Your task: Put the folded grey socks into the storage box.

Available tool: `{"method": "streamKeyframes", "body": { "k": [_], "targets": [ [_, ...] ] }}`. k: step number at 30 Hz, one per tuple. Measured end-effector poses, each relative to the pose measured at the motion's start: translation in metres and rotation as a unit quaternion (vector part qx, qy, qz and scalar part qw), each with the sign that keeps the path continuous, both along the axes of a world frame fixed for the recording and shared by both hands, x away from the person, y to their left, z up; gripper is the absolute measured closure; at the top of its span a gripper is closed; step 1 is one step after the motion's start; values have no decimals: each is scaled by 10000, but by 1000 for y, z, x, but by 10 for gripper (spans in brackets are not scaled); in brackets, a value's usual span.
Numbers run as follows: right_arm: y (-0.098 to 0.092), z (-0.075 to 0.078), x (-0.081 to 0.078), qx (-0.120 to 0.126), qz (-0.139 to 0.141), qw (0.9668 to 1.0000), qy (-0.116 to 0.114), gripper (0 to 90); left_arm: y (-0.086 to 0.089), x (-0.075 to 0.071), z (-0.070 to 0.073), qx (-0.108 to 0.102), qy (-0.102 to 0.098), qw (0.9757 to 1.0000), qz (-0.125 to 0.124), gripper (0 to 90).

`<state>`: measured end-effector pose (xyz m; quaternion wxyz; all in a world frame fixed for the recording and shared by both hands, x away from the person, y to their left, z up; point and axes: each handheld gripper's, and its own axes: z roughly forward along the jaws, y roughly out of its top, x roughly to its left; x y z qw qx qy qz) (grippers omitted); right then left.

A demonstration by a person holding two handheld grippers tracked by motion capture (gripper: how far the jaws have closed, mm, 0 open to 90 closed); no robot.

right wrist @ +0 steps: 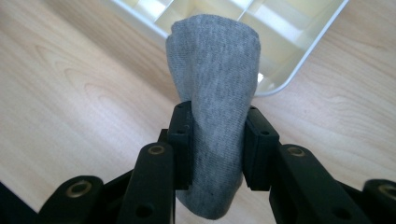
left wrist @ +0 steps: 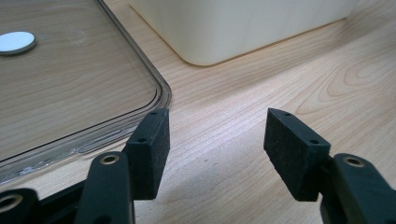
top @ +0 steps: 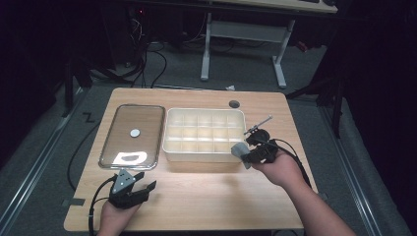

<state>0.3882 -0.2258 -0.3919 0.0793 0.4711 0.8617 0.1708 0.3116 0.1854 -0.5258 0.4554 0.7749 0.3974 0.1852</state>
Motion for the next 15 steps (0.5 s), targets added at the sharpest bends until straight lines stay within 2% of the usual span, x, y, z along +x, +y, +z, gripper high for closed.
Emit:
{"method": "streamKeyframes", "body": {
  "k": [9,15],
  "targets": [
    [10,5,34,-264,-88,9996,72,695,-1,0,0,1,-6,10000,-44,417],
    [12,-2,51,-328,-197,9989,272,695,1,-1,1,-35,-4,10000,-30,417]
  ]
}}
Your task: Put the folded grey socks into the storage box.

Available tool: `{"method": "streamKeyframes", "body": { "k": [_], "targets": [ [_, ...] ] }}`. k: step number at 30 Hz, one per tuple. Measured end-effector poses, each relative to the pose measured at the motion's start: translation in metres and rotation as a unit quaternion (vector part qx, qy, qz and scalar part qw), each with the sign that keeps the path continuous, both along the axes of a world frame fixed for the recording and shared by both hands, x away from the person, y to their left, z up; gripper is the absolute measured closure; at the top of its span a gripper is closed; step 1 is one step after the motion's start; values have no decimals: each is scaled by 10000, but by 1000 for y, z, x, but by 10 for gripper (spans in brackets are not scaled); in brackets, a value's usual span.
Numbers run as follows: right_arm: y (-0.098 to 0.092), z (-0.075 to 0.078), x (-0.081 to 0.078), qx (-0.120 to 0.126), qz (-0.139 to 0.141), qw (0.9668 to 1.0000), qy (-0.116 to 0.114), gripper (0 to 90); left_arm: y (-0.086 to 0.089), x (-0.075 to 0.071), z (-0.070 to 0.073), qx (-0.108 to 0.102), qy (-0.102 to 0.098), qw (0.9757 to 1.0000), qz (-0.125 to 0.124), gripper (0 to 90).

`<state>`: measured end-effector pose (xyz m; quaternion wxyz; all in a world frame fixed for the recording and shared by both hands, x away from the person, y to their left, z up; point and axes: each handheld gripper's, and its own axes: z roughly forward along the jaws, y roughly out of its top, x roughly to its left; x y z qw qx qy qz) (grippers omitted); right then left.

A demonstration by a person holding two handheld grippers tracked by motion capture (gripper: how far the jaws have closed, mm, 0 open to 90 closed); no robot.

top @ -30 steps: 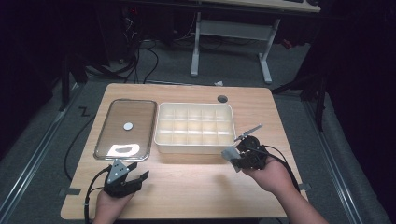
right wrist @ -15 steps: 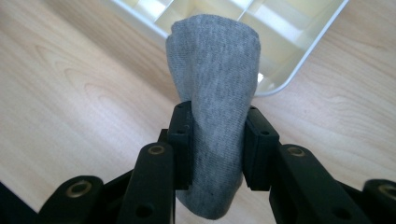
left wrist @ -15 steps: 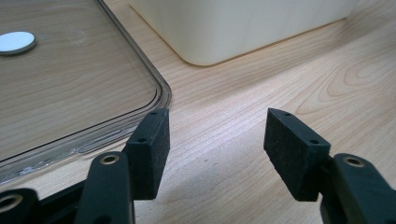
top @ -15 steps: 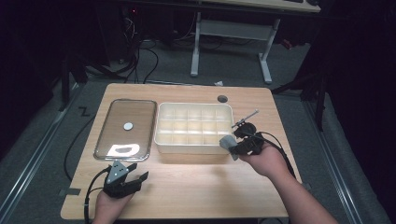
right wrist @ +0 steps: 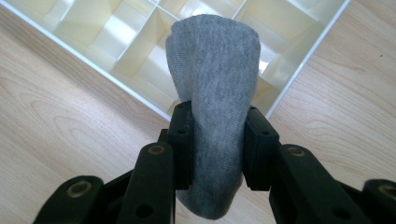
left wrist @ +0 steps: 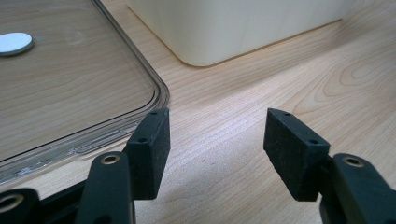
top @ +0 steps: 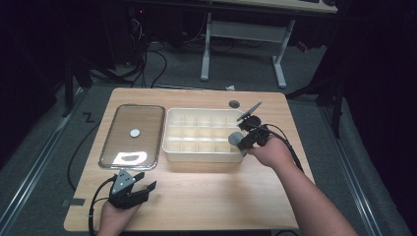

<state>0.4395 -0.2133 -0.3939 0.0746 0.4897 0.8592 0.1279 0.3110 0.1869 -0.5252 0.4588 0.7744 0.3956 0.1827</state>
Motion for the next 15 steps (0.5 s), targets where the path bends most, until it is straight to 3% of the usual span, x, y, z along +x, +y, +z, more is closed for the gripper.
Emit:
{"method": "streamKeyframes", "body": {
  "k": [15],
  "targets": [
    [9,-8,18,-82,18,9998,183,695,1,-1,0,-50,25,10000,-3,418]
  ]
}}
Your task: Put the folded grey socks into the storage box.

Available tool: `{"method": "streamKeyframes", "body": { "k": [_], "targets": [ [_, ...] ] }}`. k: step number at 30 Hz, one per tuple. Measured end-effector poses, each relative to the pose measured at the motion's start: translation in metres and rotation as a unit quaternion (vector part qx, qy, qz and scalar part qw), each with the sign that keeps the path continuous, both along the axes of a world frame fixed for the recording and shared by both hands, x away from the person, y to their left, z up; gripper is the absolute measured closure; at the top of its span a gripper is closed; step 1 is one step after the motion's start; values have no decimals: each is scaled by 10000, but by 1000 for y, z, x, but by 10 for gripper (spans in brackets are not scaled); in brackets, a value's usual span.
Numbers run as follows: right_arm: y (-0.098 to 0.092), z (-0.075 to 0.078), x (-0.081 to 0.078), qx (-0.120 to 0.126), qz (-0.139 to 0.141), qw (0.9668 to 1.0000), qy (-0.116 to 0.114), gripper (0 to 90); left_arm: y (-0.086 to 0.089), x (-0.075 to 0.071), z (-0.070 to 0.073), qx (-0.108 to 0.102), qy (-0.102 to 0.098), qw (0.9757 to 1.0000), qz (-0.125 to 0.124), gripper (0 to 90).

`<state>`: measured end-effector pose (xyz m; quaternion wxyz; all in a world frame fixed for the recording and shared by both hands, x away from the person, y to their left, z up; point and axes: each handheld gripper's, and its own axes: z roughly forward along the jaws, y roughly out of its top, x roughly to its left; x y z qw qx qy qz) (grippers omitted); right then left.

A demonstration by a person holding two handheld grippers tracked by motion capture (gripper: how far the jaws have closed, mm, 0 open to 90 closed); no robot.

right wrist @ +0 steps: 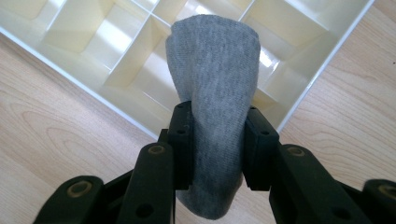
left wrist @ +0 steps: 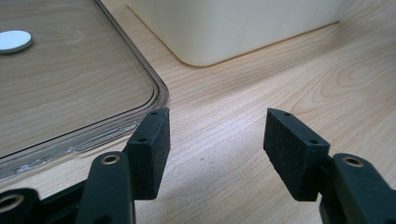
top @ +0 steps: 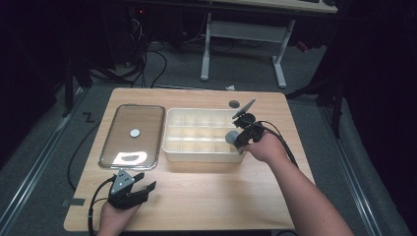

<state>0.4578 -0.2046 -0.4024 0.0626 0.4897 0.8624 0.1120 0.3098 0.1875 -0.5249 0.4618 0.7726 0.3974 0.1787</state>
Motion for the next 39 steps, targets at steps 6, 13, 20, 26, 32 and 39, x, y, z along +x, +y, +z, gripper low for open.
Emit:
{"method": "streamKeyframes", "body": {
  "k": [6,13,20,26,32,39],
  "targets": [
    [0,0,4,-8,-77,10000,40,695,0,0,0,9,5,10000,2,418],
    [2,-7,9,-34,-164,9997,174,695,1,2,0,-1,14,10000,53,417],
    [2,-14,13,-83,-170,9995,258,696,1,1,-1,18,23,10000,27,417],
    [2,-21,15,-168,-198,9990,353,699,2,2,-1,32,31,10000,31,417],
    [2,-28,18,-215,-259,9983,467,708,2,3,-1,44,28,10000,50,418],
    [5,-33,19,-373,-238,9976,542,719,2,3,-1,47,28,10000,48,418]
  ]
}}
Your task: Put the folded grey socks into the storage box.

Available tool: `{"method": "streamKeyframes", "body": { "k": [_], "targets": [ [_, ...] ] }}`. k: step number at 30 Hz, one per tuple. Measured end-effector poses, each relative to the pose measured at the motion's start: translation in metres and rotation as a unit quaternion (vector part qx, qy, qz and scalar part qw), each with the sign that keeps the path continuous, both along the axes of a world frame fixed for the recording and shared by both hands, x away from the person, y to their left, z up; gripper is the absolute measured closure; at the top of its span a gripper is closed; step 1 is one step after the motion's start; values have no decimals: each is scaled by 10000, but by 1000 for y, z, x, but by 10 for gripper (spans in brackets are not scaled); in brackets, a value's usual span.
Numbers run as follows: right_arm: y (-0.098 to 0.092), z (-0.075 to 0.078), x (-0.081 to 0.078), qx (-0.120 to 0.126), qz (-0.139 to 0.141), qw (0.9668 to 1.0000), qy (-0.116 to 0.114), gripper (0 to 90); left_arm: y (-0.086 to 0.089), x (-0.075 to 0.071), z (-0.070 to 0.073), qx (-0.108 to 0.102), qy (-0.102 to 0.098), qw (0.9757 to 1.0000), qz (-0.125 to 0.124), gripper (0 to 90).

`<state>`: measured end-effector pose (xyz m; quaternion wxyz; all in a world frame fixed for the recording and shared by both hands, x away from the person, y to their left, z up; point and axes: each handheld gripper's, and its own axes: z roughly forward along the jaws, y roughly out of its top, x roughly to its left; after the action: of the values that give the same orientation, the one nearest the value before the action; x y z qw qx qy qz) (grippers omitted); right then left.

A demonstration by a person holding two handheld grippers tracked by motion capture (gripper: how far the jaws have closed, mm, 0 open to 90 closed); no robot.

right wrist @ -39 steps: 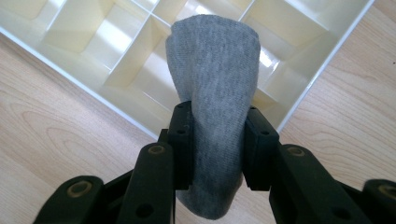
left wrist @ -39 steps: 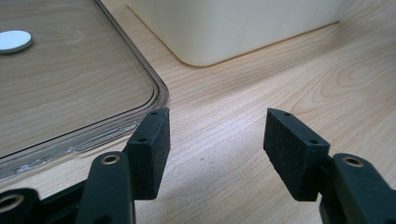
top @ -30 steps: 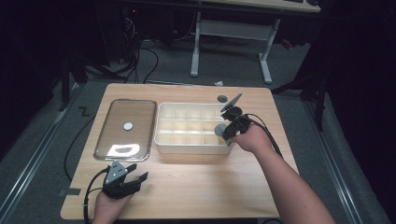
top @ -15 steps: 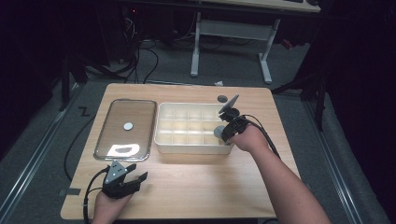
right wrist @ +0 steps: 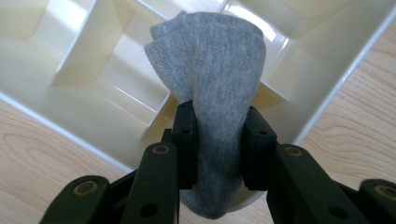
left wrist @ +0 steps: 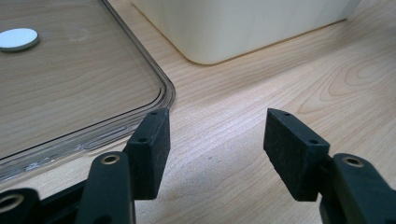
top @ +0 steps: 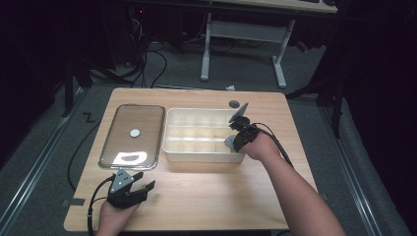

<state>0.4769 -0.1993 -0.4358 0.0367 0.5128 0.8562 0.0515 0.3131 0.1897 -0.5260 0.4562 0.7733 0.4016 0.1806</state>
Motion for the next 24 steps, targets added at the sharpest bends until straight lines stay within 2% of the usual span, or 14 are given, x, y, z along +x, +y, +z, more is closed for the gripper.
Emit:
{"method": "streamKeyframes", "body": {
  "k": [5,6,8,9,11,13,14,21,24],
  "targets": [
    [3,-5,2,-150,110,9998,95,726,0,1,0,7,8,10000,-1,418],
    [4,-6,2,-181,33,9997,141,726,0,1,0,6,4,10000,1,417],
    [5,-8,3,-228,121,9995,167,728,0,1,0,9,3,10000,3,417],
    [6,-10,3,-246,43,9995,196,728,0,0,0,14,4,10000,-1,417],
    [6,-12,4,-297,126,9993,212,729,0,0,0,17,3,10000,-4,417],
    [8,-15,4,-340,93,9991,244,730,0,0,0,16,3,10000,-13,416],
    [8,-16,5,-353,170,9990,226,730,0,0,0,17,1,10000,-15,417],
    [9,-20,6,-426,156,9986,271,730,-1,-1,0,19,8,10000,-23,417],
    [10,-21,5,-493,213,9983,215,729,-1,0,-1,33,14,10000,-29,417]
  ]
}}
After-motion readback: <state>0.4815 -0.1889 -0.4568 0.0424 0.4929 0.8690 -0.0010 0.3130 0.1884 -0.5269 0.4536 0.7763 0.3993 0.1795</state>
